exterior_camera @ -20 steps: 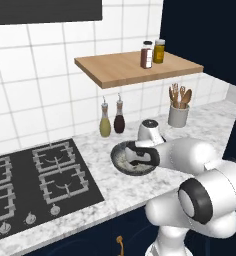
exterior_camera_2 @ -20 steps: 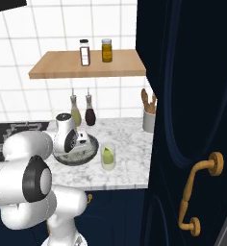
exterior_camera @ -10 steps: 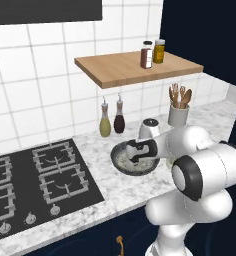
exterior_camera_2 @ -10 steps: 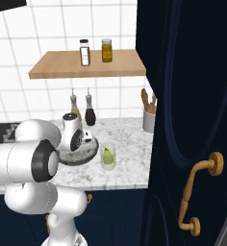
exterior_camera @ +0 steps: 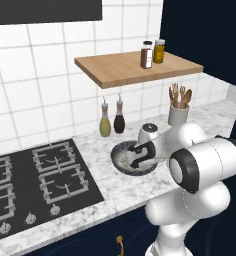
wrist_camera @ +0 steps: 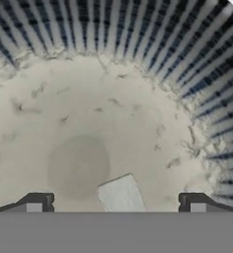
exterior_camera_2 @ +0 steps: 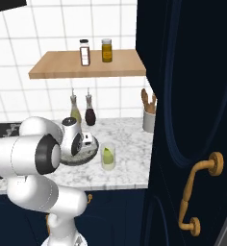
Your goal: Grab a lemon wedge from the fridge and one ice cube from the ice bowl, and put them in the glass of lemonade.
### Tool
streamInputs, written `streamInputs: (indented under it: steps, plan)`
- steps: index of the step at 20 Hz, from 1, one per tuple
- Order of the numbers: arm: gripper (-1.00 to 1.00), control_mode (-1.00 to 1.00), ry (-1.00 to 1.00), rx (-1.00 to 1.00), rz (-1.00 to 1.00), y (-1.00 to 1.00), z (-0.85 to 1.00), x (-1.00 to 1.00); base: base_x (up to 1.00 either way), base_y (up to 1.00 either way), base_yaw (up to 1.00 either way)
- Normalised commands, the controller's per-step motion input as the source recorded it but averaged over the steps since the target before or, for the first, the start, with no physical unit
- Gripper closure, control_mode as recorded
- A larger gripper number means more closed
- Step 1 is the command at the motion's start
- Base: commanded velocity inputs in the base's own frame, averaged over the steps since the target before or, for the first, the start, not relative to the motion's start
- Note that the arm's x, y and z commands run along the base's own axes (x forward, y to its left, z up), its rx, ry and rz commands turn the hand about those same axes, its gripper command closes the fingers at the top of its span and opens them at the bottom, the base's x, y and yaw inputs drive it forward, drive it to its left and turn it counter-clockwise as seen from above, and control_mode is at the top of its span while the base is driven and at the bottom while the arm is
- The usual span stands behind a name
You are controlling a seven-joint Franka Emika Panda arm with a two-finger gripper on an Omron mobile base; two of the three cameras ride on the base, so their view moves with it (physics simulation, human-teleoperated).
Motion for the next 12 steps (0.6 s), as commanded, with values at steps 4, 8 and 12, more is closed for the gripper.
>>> streamInputs:
  steps: [4,8,12]
  plan:
    - [-1.0,-1.0,0.0,0.0,-0.01,0.0,-0.32,0.08,0.0,0.0,0.0]
    - [-1.0,-1.0,-0.01,0.0,-0.01,0.03,-0.04,0.16,0.0,0.0,0.0]
    - [-1.0,-1.0,0.0,0.0,-0.02,0.0,-0.33,-0.1,0.0,0.0,0.0]
